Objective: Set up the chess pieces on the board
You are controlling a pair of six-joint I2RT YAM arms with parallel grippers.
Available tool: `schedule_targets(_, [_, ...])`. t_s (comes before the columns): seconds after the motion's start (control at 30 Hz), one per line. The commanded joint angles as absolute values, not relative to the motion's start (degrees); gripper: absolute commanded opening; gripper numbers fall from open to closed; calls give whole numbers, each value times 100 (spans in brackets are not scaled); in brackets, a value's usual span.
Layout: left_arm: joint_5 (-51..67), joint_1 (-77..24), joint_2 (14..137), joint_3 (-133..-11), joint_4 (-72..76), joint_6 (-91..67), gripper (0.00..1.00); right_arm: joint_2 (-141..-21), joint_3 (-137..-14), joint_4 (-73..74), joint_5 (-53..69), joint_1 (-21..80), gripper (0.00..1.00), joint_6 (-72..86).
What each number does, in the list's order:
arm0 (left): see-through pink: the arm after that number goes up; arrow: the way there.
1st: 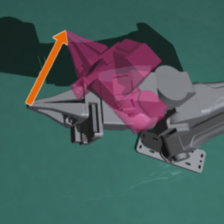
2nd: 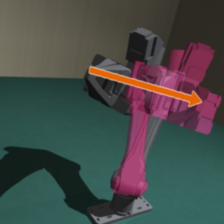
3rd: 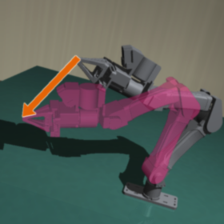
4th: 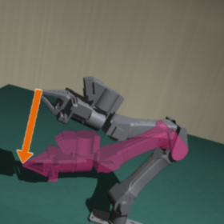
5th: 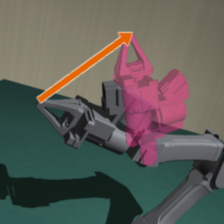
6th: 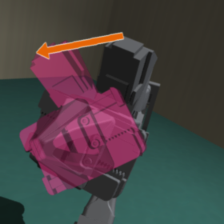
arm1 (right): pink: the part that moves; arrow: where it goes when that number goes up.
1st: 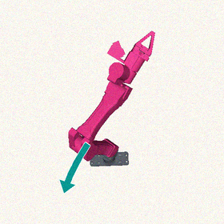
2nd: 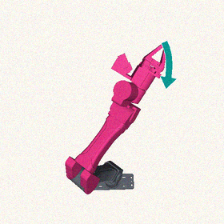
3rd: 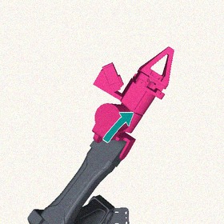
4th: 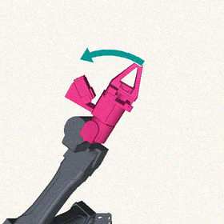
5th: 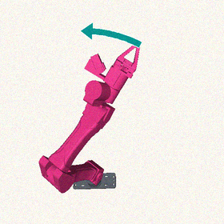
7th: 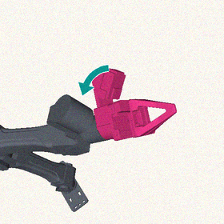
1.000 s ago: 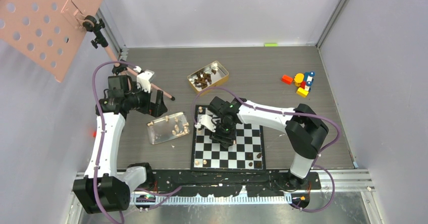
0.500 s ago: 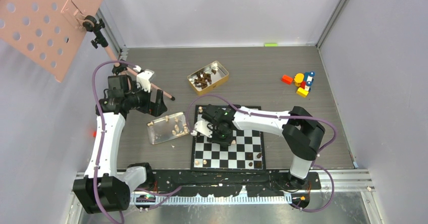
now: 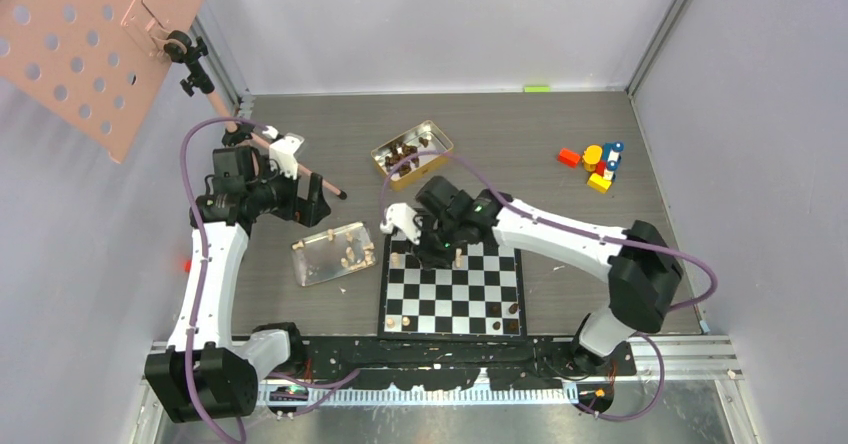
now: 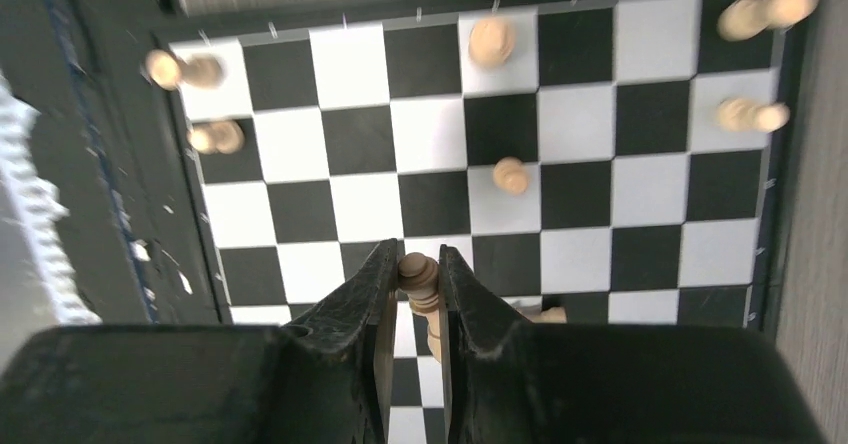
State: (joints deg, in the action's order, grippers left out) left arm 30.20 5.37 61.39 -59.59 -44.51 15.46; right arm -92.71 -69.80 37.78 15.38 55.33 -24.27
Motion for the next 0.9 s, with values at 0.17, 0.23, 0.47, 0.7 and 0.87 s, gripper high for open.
schedule_targets(0.17, [3875, 527, 5951, -5623, -3362, 1511, 98, -8522, -6446, 1148, 4404, 4571, 1, -756])
schedule_targets(0.23, [4054, 525, 5908, -5530, -3180, 1503, 98, -8445, -6069, 491, 4668, 4511, 1, -493])
schedule_targets(0.47, [4435, 522, 5728, -5192, -2731, 1628, 98, -8245, -4928, -1250, 5245, 4450, 1, -250])
schedule_targets(0.7, [4589, 527, 5562, -4888, -2439, 1739, 98, -8595, -4393, -2507, 5575, 4439, 4, -297])
schedule_targets(0.87, [4642, 527, 5504, -4754, -2395, 1892, 98, -9156, -3972, -4356, 5720, 4434, 5, 313])
